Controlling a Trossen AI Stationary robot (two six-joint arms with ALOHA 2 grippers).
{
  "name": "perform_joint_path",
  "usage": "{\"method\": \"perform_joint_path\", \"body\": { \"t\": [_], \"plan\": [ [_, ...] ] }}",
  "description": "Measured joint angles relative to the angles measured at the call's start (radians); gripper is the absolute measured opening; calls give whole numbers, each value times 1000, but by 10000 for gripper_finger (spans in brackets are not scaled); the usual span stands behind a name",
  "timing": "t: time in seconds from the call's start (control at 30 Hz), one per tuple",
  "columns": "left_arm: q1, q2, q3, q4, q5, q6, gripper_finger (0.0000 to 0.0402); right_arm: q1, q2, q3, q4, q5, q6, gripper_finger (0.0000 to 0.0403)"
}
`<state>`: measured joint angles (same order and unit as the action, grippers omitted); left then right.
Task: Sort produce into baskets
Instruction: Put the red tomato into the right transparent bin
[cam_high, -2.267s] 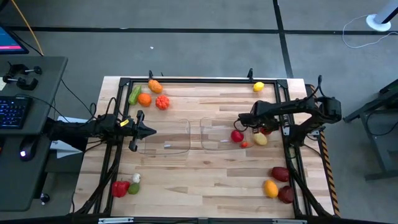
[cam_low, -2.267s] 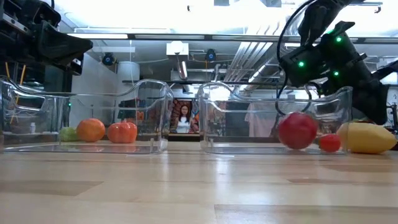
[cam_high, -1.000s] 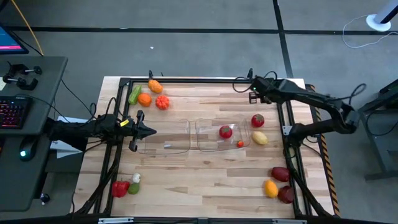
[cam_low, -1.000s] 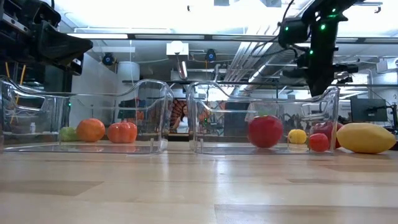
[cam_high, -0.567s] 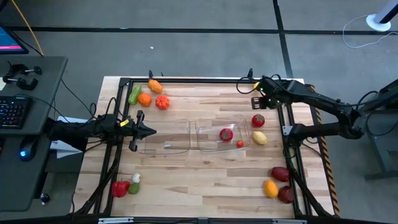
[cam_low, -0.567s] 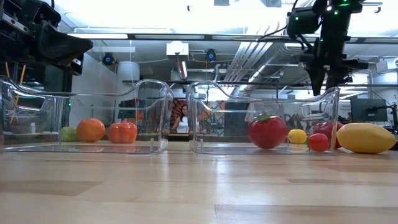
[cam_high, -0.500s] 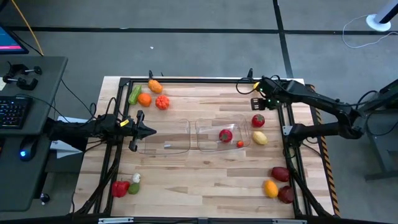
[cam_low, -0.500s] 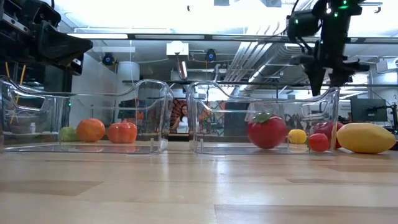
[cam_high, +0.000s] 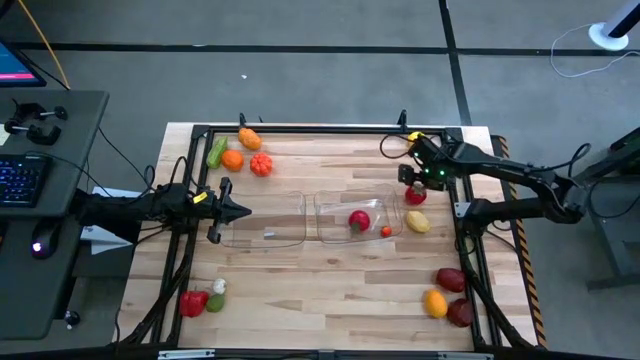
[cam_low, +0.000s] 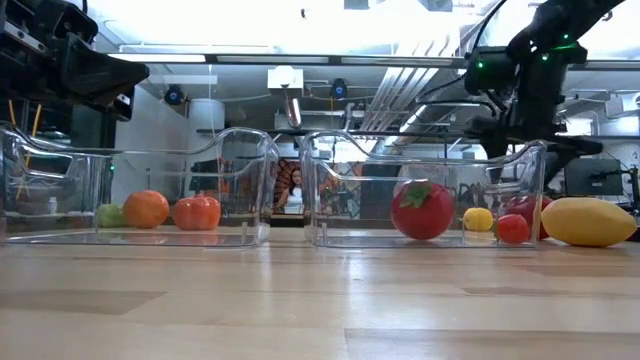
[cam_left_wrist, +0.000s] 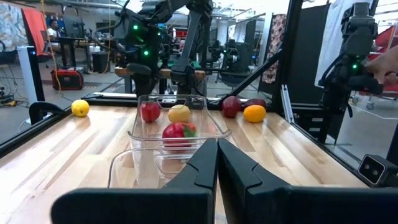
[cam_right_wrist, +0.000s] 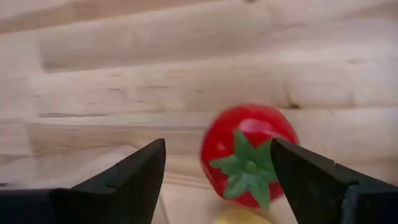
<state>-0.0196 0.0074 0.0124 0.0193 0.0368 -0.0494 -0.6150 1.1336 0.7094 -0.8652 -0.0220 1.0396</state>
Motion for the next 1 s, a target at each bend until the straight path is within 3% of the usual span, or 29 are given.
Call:
{"method": "perform_joint_path", "body": {
  "t": [0.13,0.33,0.63,1.0],
  "plan": [
    [0,0,0,0,0,0,0,0,0,1,-28,-6,8,284],
    [0,0,0,0,0,0,0,0,0,1,-94,67,0,284],
    [0,0,0,0,0,0,0,39,7,1,-93,61,20,284],
    [0,0,0,0,0,0,0,106,143,6,-43,104,45,284]
  ]
}}
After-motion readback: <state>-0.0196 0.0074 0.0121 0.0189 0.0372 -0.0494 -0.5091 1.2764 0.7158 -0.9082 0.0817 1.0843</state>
